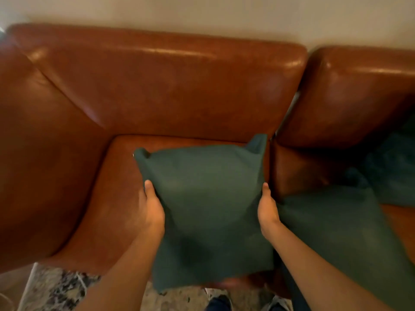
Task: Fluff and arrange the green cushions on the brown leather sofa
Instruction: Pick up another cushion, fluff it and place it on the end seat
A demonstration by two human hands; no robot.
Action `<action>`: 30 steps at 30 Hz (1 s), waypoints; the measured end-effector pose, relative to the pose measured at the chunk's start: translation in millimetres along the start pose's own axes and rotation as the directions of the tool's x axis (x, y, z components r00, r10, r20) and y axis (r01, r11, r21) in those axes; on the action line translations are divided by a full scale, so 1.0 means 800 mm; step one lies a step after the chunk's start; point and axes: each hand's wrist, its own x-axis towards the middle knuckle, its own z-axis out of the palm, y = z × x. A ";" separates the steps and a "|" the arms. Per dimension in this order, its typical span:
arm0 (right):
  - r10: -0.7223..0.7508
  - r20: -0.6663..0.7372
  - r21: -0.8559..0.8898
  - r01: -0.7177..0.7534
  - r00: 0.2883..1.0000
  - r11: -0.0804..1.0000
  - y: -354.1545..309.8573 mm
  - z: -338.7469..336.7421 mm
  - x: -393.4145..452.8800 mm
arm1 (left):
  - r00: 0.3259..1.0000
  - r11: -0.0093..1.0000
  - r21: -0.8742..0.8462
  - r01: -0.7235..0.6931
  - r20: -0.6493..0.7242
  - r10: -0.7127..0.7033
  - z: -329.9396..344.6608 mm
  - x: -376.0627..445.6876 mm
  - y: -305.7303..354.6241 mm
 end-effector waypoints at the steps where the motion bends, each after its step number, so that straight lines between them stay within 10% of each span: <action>1: -0.010 0.016 0.052 0.009 1.000 0.999 -0.014 0.006 -0.007 | 0.999 0.998 -0.032 -0.048 0.003 0.049 0.000 0.003 0.023; 15: -0.380 0.137 0.235 0.343 0.915 0.910 -0.211 0.086 -0.033 | 0.989 0.895 -0.422 -0.144 -0.038 0.142 0.002 0.064 0.244; 30: -0.370 0.202 0.066 0.364 0.907 0.929 -0.219 0.101 -0.006 | 0.997 0.980 -0.187 -0.070 -0.036 0.064 0.024 0.117 0.227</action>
